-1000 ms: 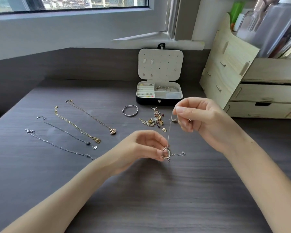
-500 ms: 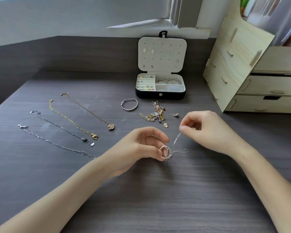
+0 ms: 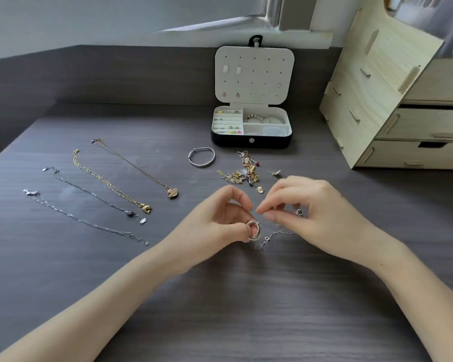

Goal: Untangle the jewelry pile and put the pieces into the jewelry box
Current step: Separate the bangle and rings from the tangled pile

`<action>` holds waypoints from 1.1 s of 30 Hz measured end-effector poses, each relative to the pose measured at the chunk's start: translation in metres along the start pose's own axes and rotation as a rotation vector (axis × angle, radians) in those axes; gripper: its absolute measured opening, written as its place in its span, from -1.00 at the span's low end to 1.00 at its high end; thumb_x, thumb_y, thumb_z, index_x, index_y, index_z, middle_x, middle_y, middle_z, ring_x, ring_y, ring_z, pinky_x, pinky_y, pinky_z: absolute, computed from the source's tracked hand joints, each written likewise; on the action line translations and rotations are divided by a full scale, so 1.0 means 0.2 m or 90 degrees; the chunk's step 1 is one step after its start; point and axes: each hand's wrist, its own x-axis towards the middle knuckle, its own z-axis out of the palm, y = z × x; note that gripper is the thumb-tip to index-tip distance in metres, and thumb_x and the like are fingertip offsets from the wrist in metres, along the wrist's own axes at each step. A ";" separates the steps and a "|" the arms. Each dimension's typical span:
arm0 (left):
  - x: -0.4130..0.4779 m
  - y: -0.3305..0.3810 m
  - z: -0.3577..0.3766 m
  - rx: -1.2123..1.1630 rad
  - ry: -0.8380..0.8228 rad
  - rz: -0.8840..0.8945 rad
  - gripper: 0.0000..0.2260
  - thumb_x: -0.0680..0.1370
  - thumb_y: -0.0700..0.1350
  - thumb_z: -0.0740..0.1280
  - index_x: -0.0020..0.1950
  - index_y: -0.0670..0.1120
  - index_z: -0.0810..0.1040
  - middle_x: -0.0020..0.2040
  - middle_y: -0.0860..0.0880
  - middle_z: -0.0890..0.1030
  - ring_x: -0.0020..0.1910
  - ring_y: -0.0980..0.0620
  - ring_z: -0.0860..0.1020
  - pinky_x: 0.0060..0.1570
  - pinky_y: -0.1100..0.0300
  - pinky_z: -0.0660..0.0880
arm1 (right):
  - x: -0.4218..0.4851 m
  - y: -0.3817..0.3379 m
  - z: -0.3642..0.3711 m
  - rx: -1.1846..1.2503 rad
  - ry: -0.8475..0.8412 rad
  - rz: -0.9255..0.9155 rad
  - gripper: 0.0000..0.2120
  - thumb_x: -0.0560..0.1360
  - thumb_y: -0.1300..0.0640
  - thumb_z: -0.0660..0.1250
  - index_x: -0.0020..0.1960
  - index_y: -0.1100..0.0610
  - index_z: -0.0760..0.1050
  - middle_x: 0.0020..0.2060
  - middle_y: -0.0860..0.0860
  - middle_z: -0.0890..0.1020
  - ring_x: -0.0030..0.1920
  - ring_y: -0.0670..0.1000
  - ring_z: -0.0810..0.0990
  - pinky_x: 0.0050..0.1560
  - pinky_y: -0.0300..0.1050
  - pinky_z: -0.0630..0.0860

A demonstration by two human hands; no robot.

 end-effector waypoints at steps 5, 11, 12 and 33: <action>0.01 0.00 -0.01 -0.011 0.000 -0.004 -0.76 0.33 -0.28 0.34 -0.05 -0.15 0.39 -0.31 -0.04 0.59 -0.30 0.02 0.50 -0.17 0.24 0.45 | -0.01 -0.02 0.03 -0.047 -0.009 -0.090 -0.79 0.48 0.06 0.28 -0.10 0.12 0.66 -0.24 -0.06 0.61 -0.23 -0.05 0.51 -0.17 -0.19 0.44; 0.02 0.00 -0.02 -0.041 -0.011 -0.006 -0.77 0.34 -0.31 0.33 -0.06 -0.17 0.39 -0.34 -0.03 0.58 -0.34 0.05 0.50 -0.22 0.27 0.46 | -0.01 -0.02 0.04 -0.127 0.017 -0.142 -0.82 0.50 0.12 0.27 -0.16 0.16 0.60 -0.26 -0.01 0.59 -0.28 0.01 0.51 -0.24 -0.07 0.44; 0.02 0.00 -0.02 -0.043 -0.013 -0.007 -0.78 0.34 -0.31 0.33 -0.06 -0.18 0.39 -0.34 -0.03 0.58 -0.34 0.05 0.50 -0.22 0.26 0.46 | -0.01 -0.02 0.05 -0.141 0.018 -0.146 -0.83 0.49 0.13 0.27 -0.17 0.16 0.59 -0.27 -0.02 0.59 -0.29 0.00 0.49 -0.24 -0.08 0.43; 0.03 0.01 -0.05 -0.027 0.046 0.002 -0.85 0.30 -0.29 0.33 -0.14 -0.19 0.49 -0.34 -0.04 0.56 -0.35 0.04 0.49 -0.26 0.28 0.49 | 0.03 0.06 -0.04 0.382 0.081 0.275 -0.92 0.27 0.23 0.24 -0.31 0.22 0.49 -0.37 0.01 0.58 -0.32 -0.08 0.46 -0.27 -0.28 0.39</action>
